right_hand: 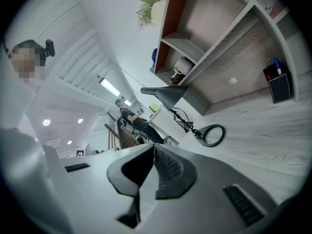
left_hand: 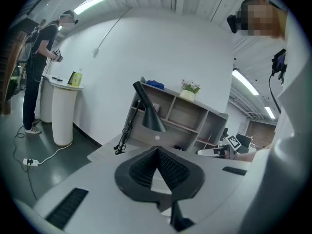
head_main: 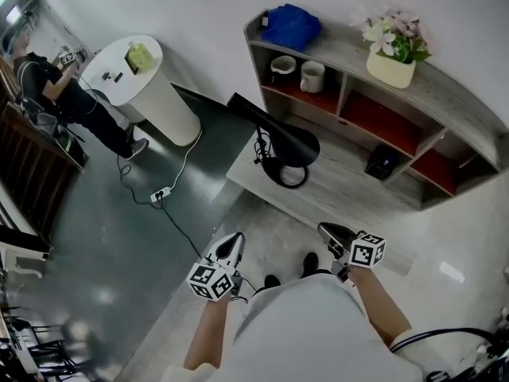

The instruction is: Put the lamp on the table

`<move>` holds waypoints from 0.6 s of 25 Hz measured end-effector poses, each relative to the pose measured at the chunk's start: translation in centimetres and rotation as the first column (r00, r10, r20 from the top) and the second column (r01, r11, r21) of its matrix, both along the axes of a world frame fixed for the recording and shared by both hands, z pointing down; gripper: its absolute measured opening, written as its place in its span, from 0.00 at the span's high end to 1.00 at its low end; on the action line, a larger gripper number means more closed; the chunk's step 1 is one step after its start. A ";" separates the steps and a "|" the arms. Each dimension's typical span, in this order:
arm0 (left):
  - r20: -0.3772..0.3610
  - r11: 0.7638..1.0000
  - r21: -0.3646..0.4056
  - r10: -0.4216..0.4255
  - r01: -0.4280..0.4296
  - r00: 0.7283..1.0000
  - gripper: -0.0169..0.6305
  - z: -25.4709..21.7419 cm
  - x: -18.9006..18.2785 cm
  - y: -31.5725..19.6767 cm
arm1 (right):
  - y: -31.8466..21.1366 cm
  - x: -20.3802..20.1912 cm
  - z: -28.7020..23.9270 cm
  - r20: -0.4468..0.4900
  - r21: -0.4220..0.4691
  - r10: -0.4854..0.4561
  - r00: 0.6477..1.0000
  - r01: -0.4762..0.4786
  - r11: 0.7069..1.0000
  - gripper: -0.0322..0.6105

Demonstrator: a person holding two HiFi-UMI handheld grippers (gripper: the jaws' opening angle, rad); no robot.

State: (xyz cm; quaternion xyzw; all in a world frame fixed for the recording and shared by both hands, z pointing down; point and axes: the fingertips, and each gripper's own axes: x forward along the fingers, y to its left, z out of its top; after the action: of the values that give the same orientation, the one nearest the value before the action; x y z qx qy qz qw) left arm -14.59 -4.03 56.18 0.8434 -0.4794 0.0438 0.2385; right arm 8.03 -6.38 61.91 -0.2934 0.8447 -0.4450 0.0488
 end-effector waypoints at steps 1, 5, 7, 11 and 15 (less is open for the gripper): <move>-0.010 1.000 -0.001 0.014 -0.014 1.000 0.96 -0.1 -0.2 0.6 | 0.8 -0.6 -0.2 -0.010 0.003 0.005 1.000 -0.005 1.000 0.92; -0.053 0.997 0.001 0.081 -0.081 0.995 0.96 -1.5 -1.2 3.0 | 4.1 -2.8 -1.0 -0.045 0.010 0.051 0.998 -0.051 0.999 0.92; -0.060 0.992 0.012 0.128 -0.127 0.990 0.96 -2.1 -1.4 4.0 | 5.5 -3.6 -1.5 -0.056 0.017 0.079 0.995 -0.078 0.997 0.92; -0.055 0.977 0.023 0.213 -0.212 0.976 0.96 -2.2 -1.9 6.4 | 8.6 -4.9 -2.0 -0.088 0.026 0.130 0.988 -0.128 0.991 0.92; -0.088 0.963 0.016 0.271 -0.271 0.959 0.96 -1.1 -2.5 8.2 | 11.6 -5.9 -2.2 -0.113 0.034 0.170 0.979 -0.167 0.985 0.92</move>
State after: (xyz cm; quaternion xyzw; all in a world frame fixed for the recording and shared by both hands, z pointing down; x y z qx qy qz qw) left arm -17.09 4.20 55.09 0.9026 -0.3484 0.0376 0.2499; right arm 2.12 5.18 59.70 -0.3888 0.8235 -0.4111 0.0408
